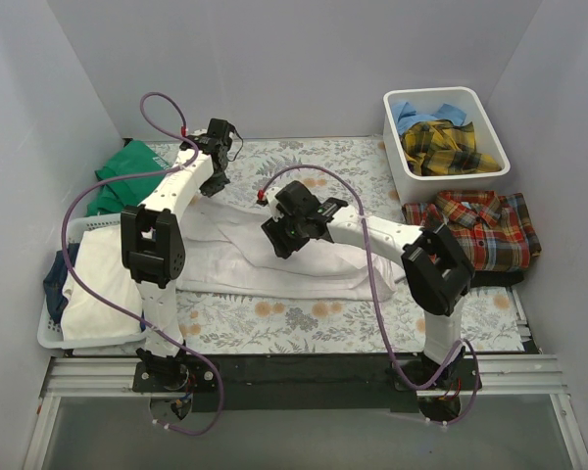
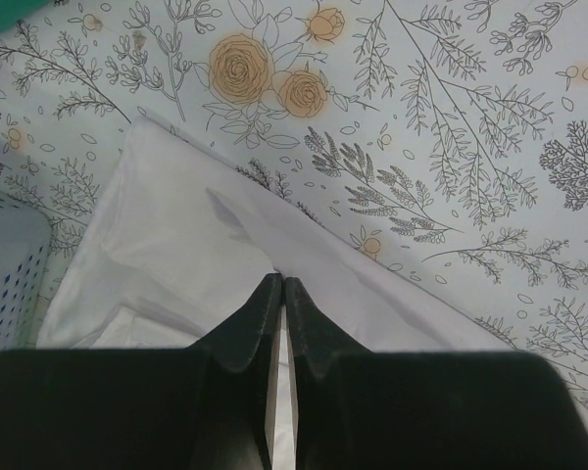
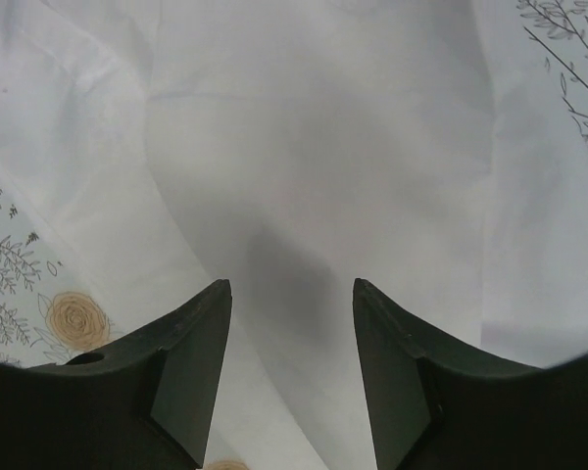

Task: Fold and stack the long sleeve shirts
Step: Fold the shirt

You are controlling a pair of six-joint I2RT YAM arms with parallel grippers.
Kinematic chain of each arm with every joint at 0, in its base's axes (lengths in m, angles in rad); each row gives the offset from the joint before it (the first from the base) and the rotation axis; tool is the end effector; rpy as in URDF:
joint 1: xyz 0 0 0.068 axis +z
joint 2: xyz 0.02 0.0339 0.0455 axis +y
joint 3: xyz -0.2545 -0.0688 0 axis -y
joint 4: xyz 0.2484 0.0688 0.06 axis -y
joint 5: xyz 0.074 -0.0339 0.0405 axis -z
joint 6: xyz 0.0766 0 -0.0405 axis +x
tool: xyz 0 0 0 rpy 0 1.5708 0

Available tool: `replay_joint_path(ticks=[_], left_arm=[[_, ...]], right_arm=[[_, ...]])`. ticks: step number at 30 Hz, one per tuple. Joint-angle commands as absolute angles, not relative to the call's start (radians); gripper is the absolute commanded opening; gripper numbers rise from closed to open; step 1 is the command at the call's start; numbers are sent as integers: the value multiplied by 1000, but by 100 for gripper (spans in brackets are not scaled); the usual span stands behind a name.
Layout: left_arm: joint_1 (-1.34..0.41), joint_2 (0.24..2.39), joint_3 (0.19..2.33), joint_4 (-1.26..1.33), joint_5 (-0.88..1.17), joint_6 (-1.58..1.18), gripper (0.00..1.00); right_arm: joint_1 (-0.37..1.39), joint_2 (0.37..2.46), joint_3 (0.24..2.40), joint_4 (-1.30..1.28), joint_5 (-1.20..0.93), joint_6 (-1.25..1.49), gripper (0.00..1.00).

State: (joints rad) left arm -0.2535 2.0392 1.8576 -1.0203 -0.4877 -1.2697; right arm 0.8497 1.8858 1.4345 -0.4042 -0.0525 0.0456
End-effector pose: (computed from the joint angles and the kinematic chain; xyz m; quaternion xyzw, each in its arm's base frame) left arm 0.4360 -0.0759 0.2226 -0.5028 0.8119 0.0490 0.2926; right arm 0.2923 0.3386 0.1875 -0.3749 0.8581 0.1736 0.3048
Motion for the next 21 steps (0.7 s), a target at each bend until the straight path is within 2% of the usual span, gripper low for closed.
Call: replay_joint_path(ticks=[1, 8, 11, 14, 15, 18, 21], left_arm=[[-253, 1988, 1853, -1031, -457, -1250, 4], [-252, 1980, 1836, -1023, -428, -1239, 5], [-253, 1982, 1836, -1020, -419, -1236, 5], [-252, 1983, 1836, -1022, -417, -1233, 5], [-253, 1983, 1836, -1020, -417, -1233, 5], [-252, 1986, 1835, -1020, -416, -1232, 5], [-253, 1988, 1845, -1028, -420, -1230, 4]], right_arm=[[847, 1974, 1540, -399, -95, 31, 62], [845, 2060, 1594, -457, -143, 26, 62], [848, 2075, 1579, -468, -149, 28, 59], [848, 2086, 1574, -483, -146, 31, 45], [848, 2088, 1572, -486, -143, 31, 34], [848, 2082, 1559, -489, -130, 32, 19], [851, 2065, 1551, -492, -114, 32, 14]])
